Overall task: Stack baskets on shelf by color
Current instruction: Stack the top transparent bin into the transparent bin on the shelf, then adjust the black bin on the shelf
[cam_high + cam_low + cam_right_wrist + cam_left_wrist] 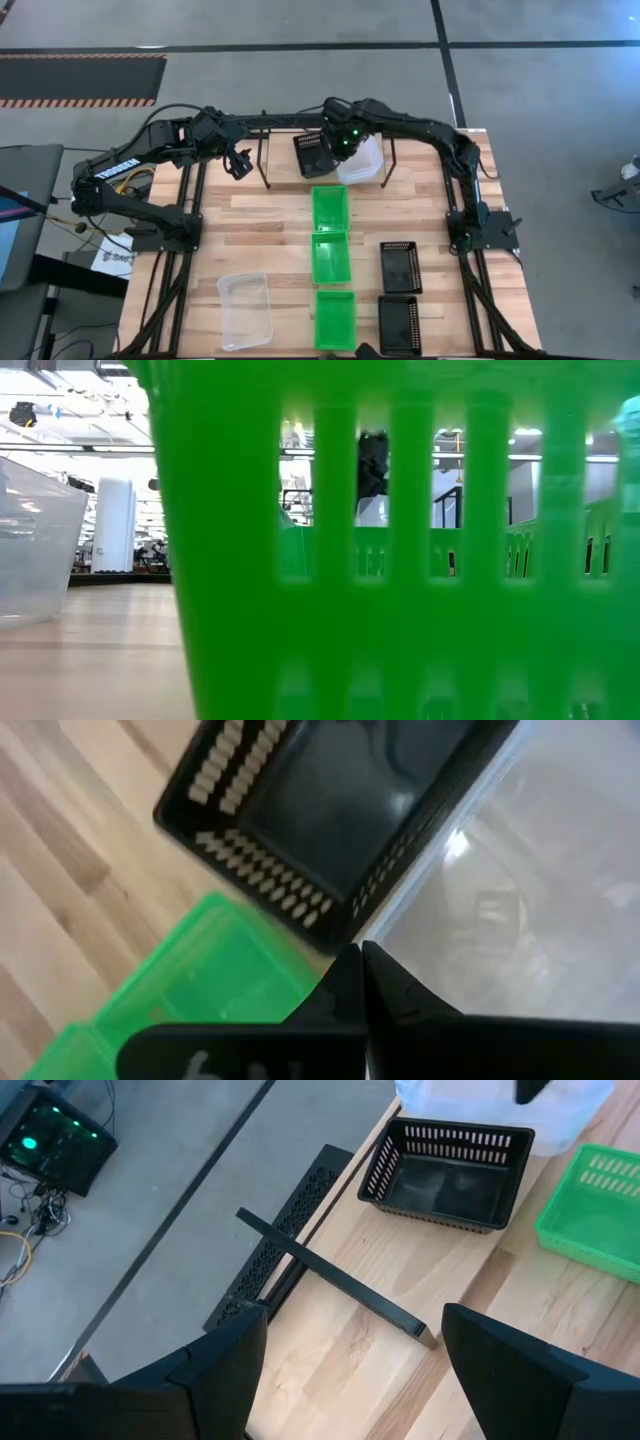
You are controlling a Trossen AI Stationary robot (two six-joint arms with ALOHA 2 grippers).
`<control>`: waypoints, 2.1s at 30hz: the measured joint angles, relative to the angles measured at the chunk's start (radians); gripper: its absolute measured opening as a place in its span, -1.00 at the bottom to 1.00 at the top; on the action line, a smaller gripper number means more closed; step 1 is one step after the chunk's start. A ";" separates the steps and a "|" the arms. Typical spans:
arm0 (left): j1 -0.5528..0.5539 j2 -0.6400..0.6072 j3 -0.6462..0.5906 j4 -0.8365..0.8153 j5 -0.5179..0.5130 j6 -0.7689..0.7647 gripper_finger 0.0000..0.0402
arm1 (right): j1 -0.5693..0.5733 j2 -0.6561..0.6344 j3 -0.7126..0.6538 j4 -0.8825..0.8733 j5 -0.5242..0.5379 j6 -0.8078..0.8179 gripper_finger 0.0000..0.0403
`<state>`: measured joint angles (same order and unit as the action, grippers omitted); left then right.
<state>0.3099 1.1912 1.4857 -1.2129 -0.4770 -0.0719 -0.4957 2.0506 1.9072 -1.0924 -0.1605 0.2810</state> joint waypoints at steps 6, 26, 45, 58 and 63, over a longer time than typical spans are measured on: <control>0.000 0.000 0.000 0.000 0.000 -0.002 0.45 | -0.072 0.000 0.000 0.048 0.042 0.000 -0.99; 0.000 0.000 0.000 0.000 0.000 -0.003 0.45 | -0.242 0.000 0.001 0.100 0.217 -0.029 -1.00; 0.000 0.000 0.000 -0.012 0.000 0.007 0.45 | -0.271 0.000 0.001 -0.032 0.324 -0.070 -1.00; 0.000 0.000 0.000 -0.011 0.000 0.008 0.45 | -0.231 -0.002 0.045 -0.102 0.322 -0.079 -1.00; 0.000 0.000 0.000 -0.010 0.000 0.007 0.45 | -0.169 -0.003 0.184 -0.120 0.281 -0.117 -1.00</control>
<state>0.3100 1.1915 1.4859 -1.2228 -0.4767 -0.0646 -0.6643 2.0479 2.0916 -1.2123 0.1208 0.1637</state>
